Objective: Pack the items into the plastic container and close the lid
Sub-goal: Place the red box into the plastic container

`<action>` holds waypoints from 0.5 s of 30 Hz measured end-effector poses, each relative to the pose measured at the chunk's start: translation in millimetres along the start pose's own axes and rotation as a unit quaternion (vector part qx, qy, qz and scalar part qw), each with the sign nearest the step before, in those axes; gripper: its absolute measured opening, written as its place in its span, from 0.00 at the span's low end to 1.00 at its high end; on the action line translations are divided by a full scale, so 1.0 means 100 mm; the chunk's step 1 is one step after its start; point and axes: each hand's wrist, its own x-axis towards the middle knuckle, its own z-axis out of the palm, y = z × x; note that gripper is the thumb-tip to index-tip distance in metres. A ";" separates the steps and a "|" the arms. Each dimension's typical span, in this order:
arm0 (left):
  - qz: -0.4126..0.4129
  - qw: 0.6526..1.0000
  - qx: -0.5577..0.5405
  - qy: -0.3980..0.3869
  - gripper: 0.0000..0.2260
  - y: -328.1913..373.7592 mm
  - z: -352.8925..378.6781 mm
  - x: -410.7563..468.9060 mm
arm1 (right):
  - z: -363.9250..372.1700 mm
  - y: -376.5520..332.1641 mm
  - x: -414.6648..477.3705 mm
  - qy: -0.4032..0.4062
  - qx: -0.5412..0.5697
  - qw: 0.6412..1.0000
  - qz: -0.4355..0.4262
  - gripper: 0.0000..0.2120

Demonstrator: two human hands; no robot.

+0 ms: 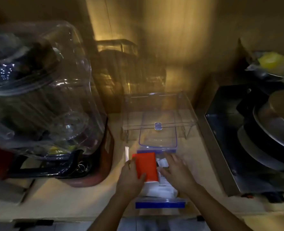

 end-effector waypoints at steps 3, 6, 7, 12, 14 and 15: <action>-0.011 0.995 -0.085 -0.050 0.34 0.03 0.04 0.00 | 0.11 -0.07 0.03 -0.073 0.145 0.985 0.060 0.23; -0.035 0.990 -0.119 -0.061 0.36 0.06 0.07 0.03 | 0.19 -0.17 0.06 -0.134 0.258 0.951 0.109 0.19; -0.051 0.984 -0.155 -0.066 0.36 0.07 0.08 0.04 | 0.21 -0.19 0.08 -0.142 0.284 0.940 0.123 0.19; -0.191 0.894 -0.396 -0.081 0.22 0.14 0.00 0.03 | 0.29 -0.30 0.09 -0.130 0.385 0.894 0.190 0.18; -0.257 0.876 -0.399 -0.085 0.14 0.16 -0.06 0.03 | 0.32 -0.32 0.07 -0.096 0.404 0.885 0.210 0.17; -0.276 0.867 -0.405 -0.090 0.13 0.15 -0.08 0.03 | 0.34 -0.33 0.07 -0.081 0.412 0.881 0.218 0.16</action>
